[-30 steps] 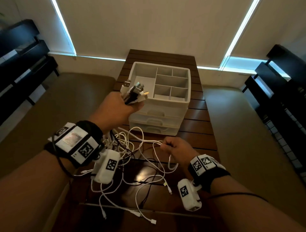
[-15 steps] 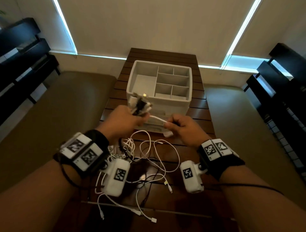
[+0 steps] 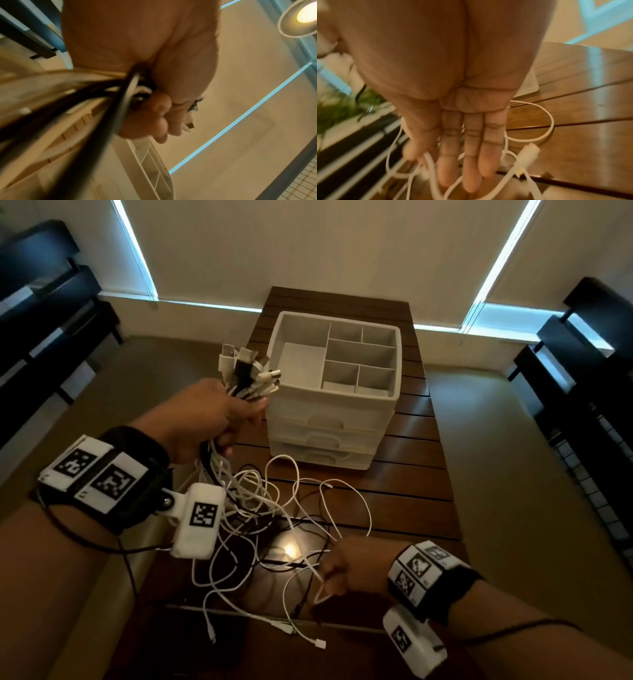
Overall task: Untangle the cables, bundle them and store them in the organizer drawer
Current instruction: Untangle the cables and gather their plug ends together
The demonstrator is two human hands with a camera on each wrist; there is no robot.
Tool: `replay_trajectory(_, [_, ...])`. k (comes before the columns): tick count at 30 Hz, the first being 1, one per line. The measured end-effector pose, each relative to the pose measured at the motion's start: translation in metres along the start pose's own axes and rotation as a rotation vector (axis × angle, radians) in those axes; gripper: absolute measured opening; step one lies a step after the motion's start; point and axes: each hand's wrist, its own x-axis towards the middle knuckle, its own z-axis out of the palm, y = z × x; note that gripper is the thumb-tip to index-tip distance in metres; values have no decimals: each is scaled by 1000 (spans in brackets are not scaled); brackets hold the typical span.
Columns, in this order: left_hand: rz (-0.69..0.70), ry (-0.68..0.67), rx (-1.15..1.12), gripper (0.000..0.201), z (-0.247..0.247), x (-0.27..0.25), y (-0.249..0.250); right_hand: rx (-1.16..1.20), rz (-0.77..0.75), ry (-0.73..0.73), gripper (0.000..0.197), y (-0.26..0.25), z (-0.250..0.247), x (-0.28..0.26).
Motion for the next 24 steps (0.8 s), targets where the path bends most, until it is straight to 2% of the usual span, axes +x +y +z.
replay_trajectory(2, [-51,-147,0,22,2,-2,-3,-137,39,-22,27,7,6,7])
replay_trajectory(4, [-101,-290,2,22,7,-3,-9,-167,138,36,25,21,10,15])
replay_trajectory(6, [-151,-396,2,24,11,-5,-15,-174,305,141,21,37,15,23])
replay_trajectory(9, [-232,-510,9,35,6,-4,-20,-113,514,386,16,52,14,29])
replay_trajectory(11, [-264,-550,-4,39,1,-3,-22,16,520,625,9,51,8,31])
replay_trajectory(13, [-262,-541,-14,38,-2,-1,-23,240,409,836,5,43,-4,33])
replay_trajectory(14, [-258,-526,-13,37,-2,-1,-22,402,331,870,6,38,-11,37])
replay_trajectory(16, [-252,-495,-1,36,0,0,-22,649,213,761,4,23,-24,46])
replay_trajectory(17, [-248,-485,3,34,2,0,-22,664,195,669,5,17,-27,54])
replay_trajectory(20, [-229,-467,2,34,4,1,-21,341,259,493,22,8,-28,83])
replay_trajectory(22, [-224,-447,-10,35,3,2,-22,263,273,505,24,7,-24,99])
replay_trajectory(24, [-224,-429,-30,33,1,3,-22,194,246,538,17,7,-22,106])
